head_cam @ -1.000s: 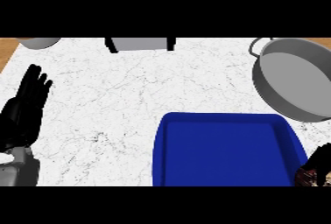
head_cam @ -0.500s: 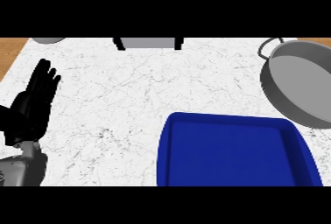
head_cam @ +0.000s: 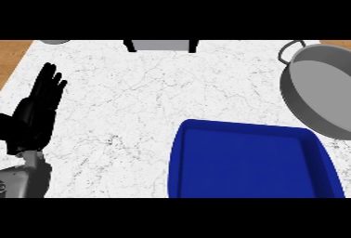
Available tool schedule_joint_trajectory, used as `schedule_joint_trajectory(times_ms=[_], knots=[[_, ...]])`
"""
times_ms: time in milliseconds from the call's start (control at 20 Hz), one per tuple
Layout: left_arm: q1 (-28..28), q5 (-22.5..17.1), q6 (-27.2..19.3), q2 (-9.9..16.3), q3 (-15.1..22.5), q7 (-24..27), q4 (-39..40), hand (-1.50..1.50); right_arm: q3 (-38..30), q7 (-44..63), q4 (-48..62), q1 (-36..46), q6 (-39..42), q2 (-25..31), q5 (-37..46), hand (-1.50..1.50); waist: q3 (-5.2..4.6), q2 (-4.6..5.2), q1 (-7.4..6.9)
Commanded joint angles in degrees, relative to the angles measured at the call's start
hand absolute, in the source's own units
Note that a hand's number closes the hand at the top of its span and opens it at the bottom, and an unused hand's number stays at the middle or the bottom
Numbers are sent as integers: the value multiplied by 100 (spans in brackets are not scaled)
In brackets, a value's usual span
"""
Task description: Pick the cupcake from the tray and place it in the pot
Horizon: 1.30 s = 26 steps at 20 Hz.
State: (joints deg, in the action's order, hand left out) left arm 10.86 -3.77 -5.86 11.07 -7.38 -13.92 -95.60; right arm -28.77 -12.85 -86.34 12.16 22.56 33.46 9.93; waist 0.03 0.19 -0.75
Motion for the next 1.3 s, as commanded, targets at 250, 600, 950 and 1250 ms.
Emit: schedule_joint_trajectory(times_ms=[250,600,950,1250], knots=[[161,-153,146,71,-30,-186,-20,0,455,-787,1261,802,-2072,455,2213,150,5,42,-172],[459,-4,-18,58,7,-391,-12,0,790,-2088,4153,1864,-3263,240,2875,150,11,38,-121],[277,27,34,-97,66,56,220,0,684,-1953,6088,2739,-2450,464,2797,-150,16,83,-226],[292,-59,177,26,29,-27,103,0,491,-2732,6894,3039,-1739,389,2494,-150,31,117,-311]])
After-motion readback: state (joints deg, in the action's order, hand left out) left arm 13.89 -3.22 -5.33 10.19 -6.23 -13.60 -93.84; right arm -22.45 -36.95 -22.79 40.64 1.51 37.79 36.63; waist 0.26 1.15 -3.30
